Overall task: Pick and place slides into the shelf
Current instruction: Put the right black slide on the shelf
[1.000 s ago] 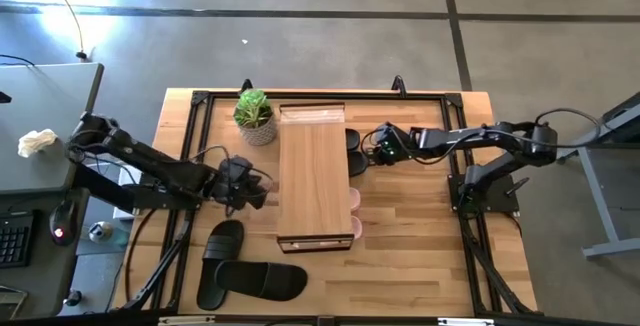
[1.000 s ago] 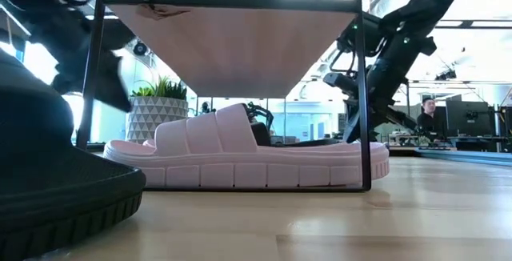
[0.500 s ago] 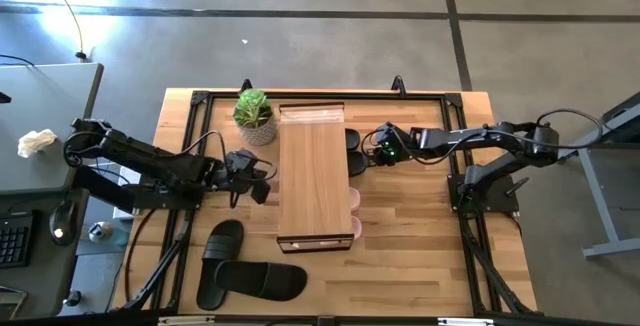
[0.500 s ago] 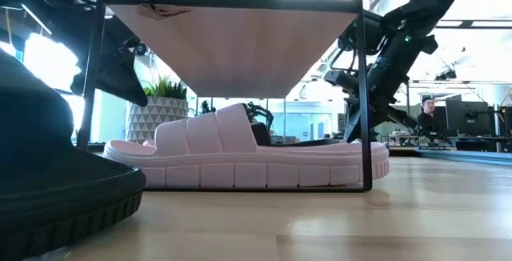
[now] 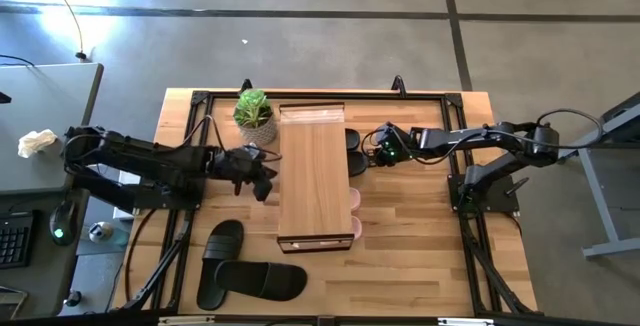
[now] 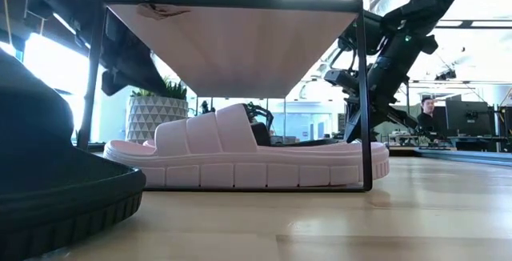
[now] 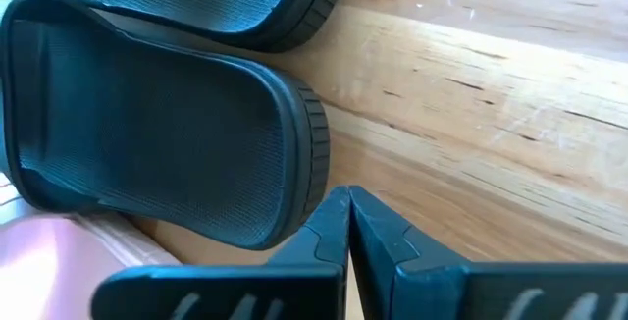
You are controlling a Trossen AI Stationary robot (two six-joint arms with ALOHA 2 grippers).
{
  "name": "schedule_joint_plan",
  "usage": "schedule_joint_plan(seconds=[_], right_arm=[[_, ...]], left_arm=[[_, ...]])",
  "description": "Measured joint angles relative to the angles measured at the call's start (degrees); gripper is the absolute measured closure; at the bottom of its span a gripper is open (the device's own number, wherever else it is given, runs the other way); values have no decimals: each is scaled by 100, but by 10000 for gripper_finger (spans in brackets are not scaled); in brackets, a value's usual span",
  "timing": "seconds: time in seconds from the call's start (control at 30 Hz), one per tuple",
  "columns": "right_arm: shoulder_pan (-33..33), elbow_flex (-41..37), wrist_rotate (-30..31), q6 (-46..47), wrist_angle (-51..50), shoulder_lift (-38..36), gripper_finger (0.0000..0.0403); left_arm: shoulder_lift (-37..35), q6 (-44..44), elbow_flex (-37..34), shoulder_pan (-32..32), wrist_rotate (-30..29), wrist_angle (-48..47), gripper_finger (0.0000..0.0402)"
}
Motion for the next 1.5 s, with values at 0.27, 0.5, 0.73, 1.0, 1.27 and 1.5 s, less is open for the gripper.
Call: schedule_joint_plan(seconds=[0.27,0.5,0.73,1.0,1.27,1.5], right_arm=[[-218,0,-275,-14,56,0,403],[-213,0,-401,31,309,351,403],[-57,-4,-373,128,968,662,403],[-19,-4,-456,261,1048,675,403],[-17,4,-667,267,1087,832,403],[-19,4,199,261,954,630,403]], left_arm=[[-776,641,0,372,607,-203,401],[-1561,675,-2,392,561,-876,401],[-2010,565,-2,390,580,-1293,401],[-2178,556,-2,390,515,-1459,402],[-2172,571,-2,390,488,-1432,401],[-2172,549,-2,390,488,-1428,402]])
